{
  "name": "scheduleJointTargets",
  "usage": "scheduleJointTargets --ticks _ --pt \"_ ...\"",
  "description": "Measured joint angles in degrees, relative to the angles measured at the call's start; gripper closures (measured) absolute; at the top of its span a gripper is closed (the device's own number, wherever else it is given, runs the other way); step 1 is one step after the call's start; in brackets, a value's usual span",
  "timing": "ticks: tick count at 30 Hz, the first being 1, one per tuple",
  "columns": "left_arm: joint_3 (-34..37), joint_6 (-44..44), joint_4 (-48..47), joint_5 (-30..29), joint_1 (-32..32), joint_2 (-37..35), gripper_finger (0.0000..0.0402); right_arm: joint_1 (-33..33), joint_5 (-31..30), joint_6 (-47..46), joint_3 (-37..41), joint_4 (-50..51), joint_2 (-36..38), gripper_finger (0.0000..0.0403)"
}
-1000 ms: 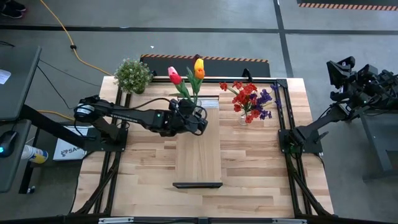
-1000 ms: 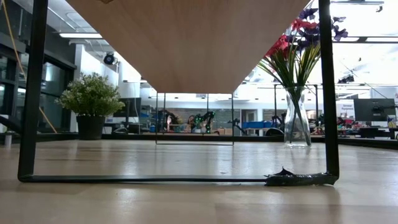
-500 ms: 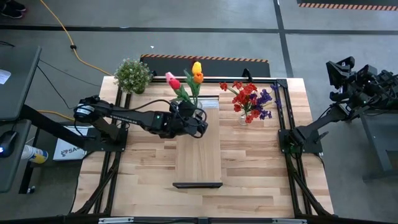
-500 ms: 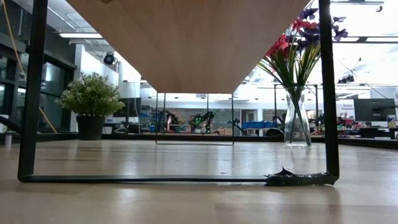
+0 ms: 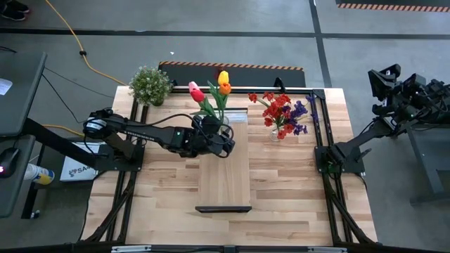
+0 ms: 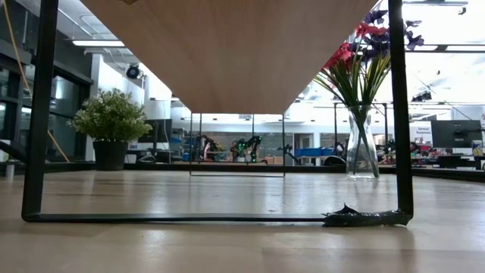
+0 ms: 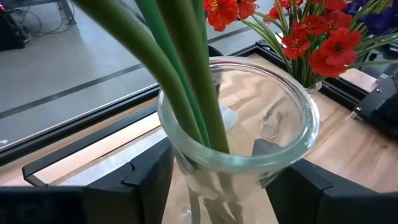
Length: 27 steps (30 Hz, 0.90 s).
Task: Pick and place flowers into a vace then onto a shelf
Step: Put the left transparent vase with tulips on the shelf
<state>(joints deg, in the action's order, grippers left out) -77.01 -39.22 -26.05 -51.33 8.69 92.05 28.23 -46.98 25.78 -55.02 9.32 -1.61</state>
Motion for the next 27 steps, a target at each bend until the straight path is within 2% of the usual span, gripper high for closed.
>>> scheduleJointTargets --ticks 18,27 --pt "0.0 0.0 -1.2 1.7 0.0 0.0 0.0125 0.0 0.0 -0.2 0.0 0.9 0.0 0.0391" --pt "0.0 -0.1 -2.5 1.7 0.0 0.0 0.0081 0.0 0.0 -0.2 0.0 0.8 0.0 0.0391"
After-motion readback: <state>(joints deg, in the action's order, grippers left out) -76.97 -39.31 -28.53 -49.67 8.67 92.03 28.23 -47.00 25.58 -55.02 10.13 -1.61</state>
